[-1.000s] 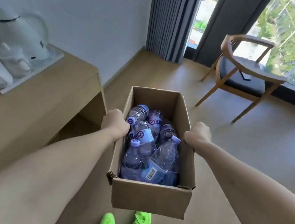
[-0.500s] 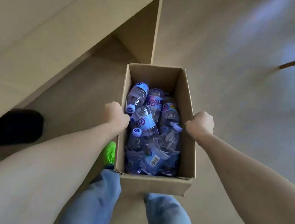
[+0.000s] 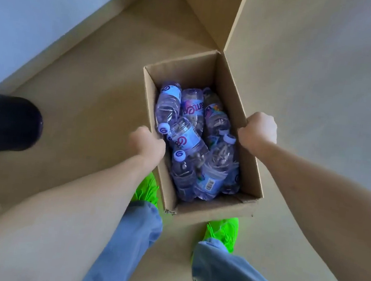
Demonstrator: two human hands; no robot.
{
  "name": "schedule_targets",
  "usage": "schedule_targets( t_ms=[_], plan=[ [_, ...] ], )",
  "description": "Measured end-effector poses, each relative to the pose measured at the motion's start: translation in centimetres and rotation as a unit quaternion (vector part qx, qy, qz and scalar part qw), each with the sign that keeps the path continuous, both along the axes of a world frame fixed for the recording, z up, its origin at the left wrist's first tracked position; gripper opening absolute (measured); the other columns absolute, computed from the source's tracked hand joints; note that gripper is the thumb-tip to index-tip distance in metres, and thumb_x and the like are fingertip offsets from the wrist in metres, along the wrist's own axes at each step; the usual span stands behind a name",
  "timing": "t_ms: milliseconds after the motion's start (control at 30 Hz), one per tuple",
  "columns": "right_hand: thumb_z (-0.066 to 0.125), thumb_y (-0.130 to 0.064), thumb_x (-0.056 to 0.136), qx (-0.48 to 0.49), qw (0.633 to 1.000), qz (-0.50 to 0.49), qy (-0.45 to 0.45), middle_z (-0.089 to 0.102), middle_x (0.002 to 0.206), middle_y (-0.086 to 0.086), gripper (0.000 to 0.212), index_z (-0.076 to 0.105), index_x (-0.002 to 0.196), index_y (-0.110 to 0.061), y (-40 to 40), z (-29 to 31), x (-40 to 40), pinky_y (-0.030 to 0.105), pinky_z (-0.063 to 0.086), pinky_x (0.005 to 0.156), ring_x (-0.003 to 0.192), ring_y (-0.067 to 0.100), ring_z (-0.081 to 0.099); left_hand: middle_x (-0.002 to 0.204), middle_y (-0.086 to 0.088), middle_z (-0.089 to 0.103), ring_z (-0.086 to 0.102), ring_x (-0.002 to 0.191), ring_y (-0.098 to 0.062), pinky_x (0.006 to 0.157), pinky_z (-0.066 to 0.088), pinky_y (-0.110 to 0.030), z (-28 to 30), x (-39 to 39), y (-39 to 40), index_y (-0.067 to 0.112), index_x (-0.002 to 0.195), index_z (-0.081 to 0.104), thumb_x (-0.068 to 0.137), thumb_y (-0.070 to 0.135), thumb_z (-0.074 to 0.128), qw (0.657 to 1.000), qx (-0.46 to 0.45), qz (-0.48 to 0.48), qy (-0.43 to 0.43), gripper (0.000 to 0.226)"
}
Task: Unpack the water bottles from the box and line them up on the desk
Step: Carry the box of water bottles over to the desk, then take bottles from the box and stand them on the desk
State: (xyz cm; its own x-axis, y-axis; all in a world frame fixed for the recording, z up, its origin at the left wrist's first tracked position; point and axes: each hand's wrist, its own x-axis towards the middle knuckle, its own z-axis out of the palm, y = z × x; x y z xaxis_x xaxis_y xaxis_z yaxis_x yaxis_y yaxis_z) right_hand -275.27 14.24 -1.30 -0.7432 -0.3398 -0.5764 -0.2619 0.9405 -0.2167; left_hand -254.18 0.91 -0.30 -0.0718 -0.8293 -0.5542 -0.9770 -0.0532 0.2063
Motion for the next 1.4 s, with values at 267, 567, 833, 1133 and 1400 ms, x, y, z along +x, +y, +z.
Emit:
schedule_targets(
  t_ms=[267,567,833,1133,1400],
  plan=[
    [0.062,-0.006,0.072,0.028,0.999,0.028,0.021,0.056,0.070,0.011,0.007,0.064,0.079,-0.005,-0.2,-5.7,-0.8,0.030,0.046,0.060,0.067,0.033,0.056,0.084,-0.017,0.064,0.068,0.069,-0.043,0.064,0.060,-0.049,-6.1,0.2,4.7,0.005,0.076,0.053,0.067,0.009,0.055,0.988,0.061,0.138,0.037,0.010],
    [0.059,-0.011,0.085,0.031,0.999,0.020,0.019,0.053,0.072,0.010,0.007,0.065,0.084,-0.008,0.8,-6.3,-1.0,0.030,0.040,0.061,0.071,0.033,0.055,0.084,-0.015,0.064,0.069,0.048,-0.032,0.048,0.060,-0.040,-6.8,0.2,6.8,0.005,0.089,0.058,0.078,0.005,0.058,0.965,0.190,0.180,0.022,0.011],
    [0.061,-0.026,0.085,-0.042,0.997,-0.068,0.000,0.058,0.109,0.010,0.031,0.058,0.113,-0.016,4.1,-0.7,2.6,0.034,0.040,0.072,0.101,0.035,0.054,0.098,0.000,0.068,0.064,0.085,-0.027,0.072,0.049,-0.026,-0.3,-2.1,2.1,0.030,0.088,0.062,0.071,0.042,0.069,0.976,0.103,-0.156,-0.111,0.022],
    [0.068,-0.043,0.081,-0.038,0.980,-0.175,-0.085,0.045,0.137,0.008,0.064,0.043,0.136,-0.021,8.1,3.8,11.1,0.040,0.042,0.096,0.120,0.032,0.045,0.128,-0.001,0.055,0.053,0.118,-0.028,0.094,0.044,-0.034,4.9,-3.5,3.7,0.028,0.131,0.055,0.082,0.038,0.066,0.931,0.063,-0.361,-0.001,0.051],
    [0.069,-0.046,0.079,-0.050,0.956,-0.277,-0.085,0.048,0.134,0.006,0.066,0.044,0.135,-0.020,7.7,8.1,13.0,0.039,0.040,0.097,0.122,0.030,0.045,0.129,-0.004,0.055,0.049,0.121,-0.028,0.099,0.043,-0.037,9.1,-4.9,2.8,0.026,0.133,0.053,0.083,0.042,0.067,0.905,0.058,-0.422,0.002,0.054]
  ],
)
